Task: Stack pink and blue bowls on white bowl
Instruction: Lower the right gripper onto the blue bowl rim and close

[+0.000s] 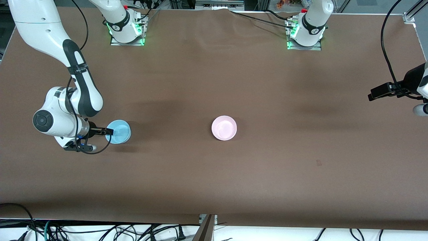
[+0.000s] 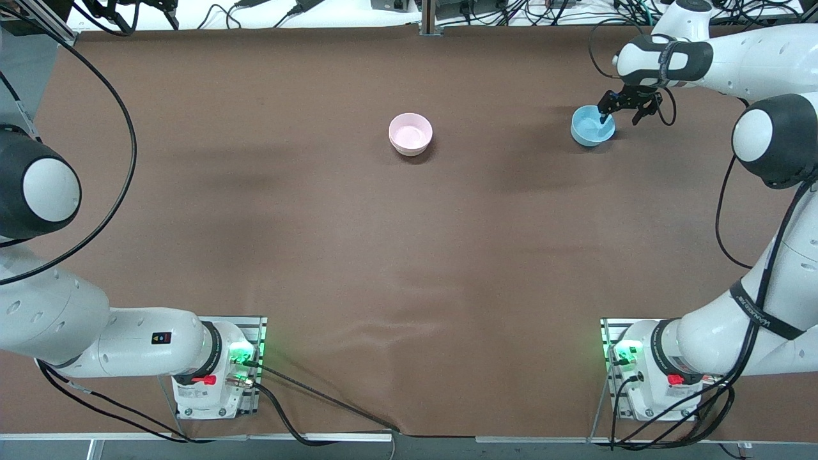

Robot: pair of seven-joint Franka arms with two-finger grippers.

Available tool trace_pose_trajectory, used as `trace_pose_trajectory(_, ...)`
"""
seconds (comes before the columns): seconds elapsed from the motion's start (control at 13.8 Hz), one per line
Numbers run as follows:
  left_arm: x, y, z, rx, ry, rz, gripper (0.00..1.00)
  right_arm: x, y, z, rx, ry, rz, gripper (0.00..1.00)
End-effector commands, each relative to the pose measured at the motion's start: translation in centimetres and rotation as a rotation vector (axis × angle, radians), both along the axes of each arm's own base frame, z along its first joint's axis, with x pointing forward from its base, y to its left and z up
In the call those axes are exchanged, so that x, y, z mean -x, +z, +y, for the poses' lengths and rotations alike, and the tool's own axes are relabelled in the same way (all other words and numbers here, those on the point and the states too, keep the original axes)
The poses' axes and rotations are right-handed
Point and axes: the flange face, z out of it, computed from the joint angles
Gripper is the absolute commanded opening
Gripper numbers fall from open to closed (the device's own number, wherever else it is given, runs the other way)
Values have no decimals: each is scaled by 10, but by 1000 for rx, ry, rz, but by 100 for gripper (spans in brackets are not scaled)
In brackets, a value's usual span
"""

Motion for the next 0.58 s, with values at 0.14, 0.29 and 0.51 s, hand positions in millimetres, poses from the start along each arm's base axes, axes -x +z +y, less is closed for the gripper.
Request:
trace_pose_trajectory(0.14, 0, 2, -1, -13, 4, 2, 100, 17, 9, 3, -12, -16, 2, 94)
trace_pose_trajectory(0.29, 0, 2, -1, -13, 4, 2, 100, 19, 7, 3, -12, -17, 5, 93)
trace_pose_trajectory(0.51, 0, 2, -2, -13, 4, 2, 100, 22, 4, 3, -11, -17, 8, 86)
